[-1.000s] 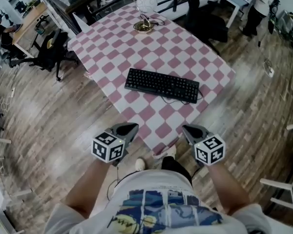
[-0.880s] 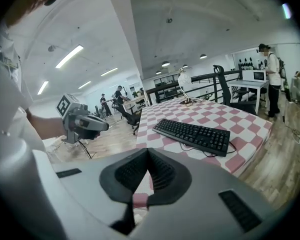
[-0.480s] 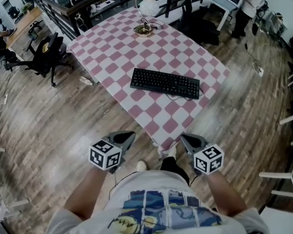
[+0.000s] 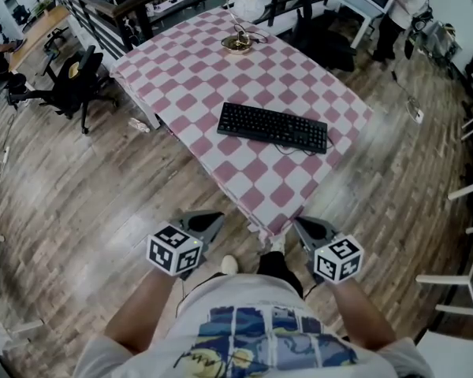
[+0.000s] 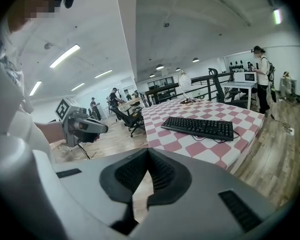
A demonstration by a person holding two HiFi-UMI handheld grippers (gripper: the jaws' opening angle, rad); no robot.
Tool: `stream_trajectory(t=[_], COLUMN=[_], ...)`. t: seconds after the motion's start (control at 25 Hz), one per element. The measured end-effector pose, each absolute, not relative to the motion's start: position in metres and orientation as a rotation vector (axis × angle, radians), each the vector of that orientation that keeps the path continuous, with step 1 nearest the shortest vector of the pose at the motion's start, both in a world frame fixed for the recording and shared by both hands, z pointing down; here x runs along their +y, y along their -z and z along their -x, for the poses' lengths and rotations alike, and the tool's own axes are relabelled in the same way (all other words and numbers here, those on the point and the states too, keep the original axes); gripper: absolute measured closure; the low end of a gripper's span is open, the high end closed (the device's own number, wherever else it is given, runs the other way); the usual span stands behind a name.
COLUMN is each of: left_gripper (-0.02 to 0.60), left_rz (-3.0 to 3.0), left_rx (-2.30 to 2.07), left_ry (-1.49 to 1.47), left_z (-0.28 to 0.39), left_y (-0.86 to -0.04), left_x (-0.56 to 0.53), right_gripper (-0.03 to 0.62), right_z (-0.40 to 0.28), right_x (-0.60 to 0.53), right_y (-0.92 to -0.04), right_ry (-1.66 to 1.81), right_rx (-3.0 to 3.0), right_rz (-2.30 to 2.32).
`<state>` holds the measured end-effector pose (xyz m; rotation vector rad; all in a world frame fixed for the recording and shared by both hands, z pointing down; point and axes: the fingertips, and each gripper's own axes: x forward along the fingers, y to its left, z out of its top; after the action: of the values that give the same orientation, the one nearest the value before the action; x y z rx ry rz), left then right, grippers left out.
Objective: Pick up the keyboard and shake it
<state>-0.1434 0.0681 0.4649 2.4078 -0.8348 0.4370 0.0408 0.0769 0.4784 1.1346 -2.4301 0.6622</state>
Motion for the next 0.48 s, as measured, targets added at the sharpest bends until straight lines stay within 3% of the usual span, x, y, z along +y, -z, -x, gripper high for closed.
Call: stream_trajectory(t=[0.48], left_gripper=[0.58], left_rz=[-2.411], left_rx=[-0.817], left_ry=[-0.441], left_z=[0.149], left_y=[-0.463], left_x=[0.082], right_gripper=[0.595], right_z=[-0.026], right_x=[0.089], right_y=[-0.471], right_ry=[-0.642], right_rx=[-2.44], right_rz=[-1.123])
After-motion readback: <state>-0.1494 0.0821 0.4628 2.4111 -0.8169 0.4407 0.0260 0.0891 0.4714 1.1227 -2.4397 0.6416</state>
